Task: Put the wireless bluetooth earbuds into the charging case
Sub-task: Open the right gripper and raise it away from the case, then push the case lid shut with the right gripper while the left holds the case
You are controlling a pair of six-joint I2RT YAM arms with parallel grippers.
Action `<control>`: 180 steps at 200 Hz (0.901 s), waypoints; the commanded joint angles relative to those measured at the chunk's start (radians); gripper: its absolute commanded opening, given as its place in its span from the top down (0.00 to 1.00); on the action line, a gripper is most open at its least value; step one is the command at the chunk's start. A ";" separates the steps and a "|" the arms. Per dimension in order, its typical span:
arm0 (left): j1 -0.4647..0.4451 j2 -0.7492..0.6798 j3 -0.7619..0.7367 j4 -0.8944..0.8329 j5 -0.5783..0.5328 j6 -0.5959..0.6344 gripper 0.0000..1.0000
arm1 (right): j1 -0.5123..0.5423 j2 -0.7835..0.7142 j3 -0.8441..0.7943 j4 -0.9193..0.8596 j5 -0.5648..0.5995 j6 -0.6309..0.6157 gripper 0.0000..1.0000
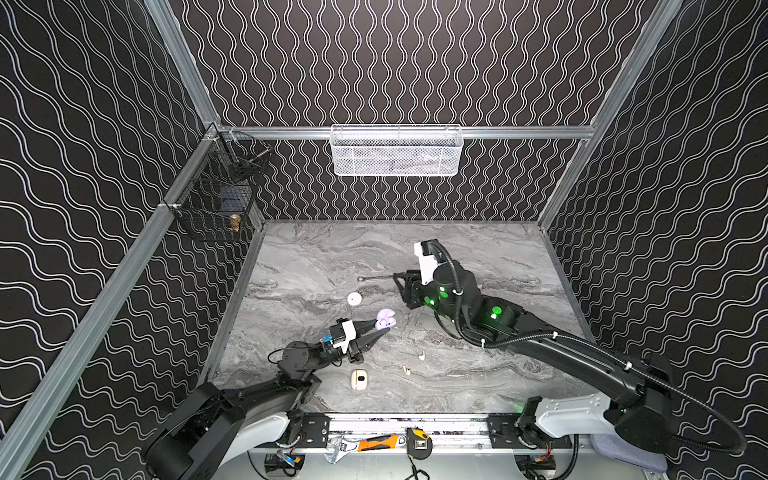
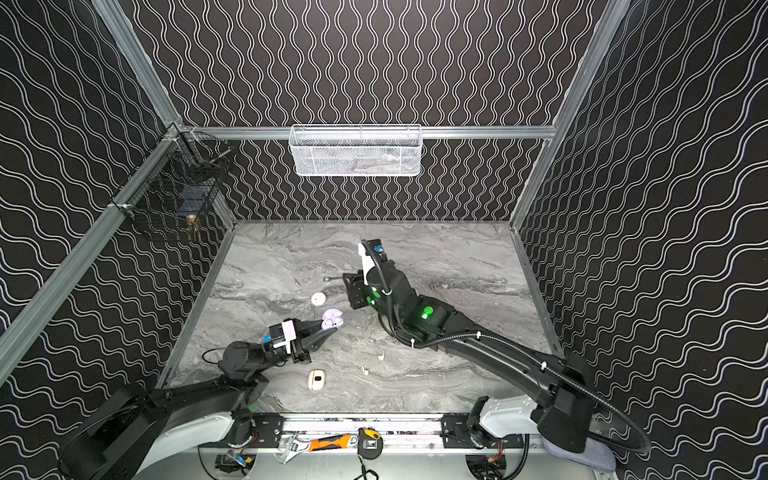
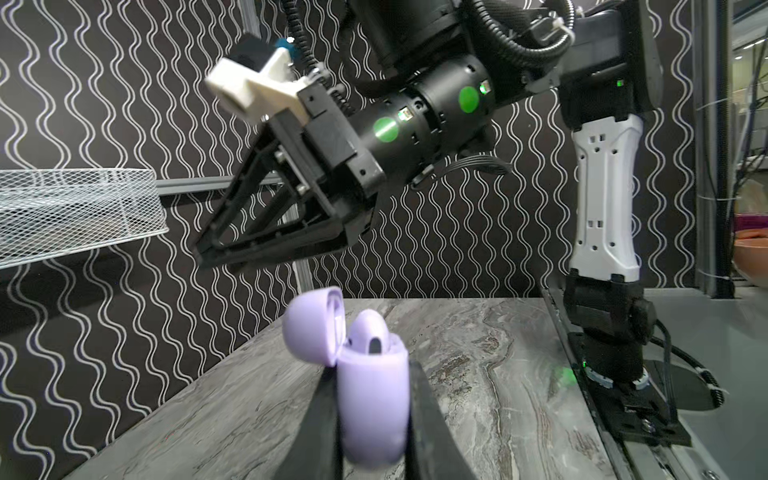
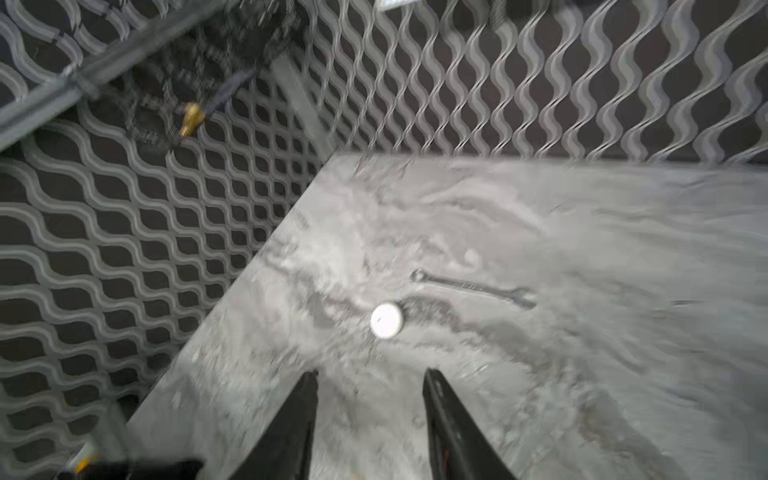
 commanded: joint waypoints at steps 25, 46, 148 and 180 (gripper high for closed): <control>-0.003 0.012 0.009 0.054 0.051 -0.003 1.00 | 0.000 0.049 0.017 -0.023 -0.246 -0.059 0.53; -0.002 0.023 0.010 0.054 0.042 -0.005 1.00 | 0.001 0.046 0.012 -0.013 -0.297 -0.063 0.52; -0.001 0.009 -0.012 0.054 -0.041 0.008 1.00 | 0.009 -0.050 -0.141 0.013 -0.426 0.081 0.63; -0.001 -0.002 -0.017 0.035 -0.084 0.015 1.00 | 0.011 -0.073 -0.167 0.001 -0.468 0.168 0.70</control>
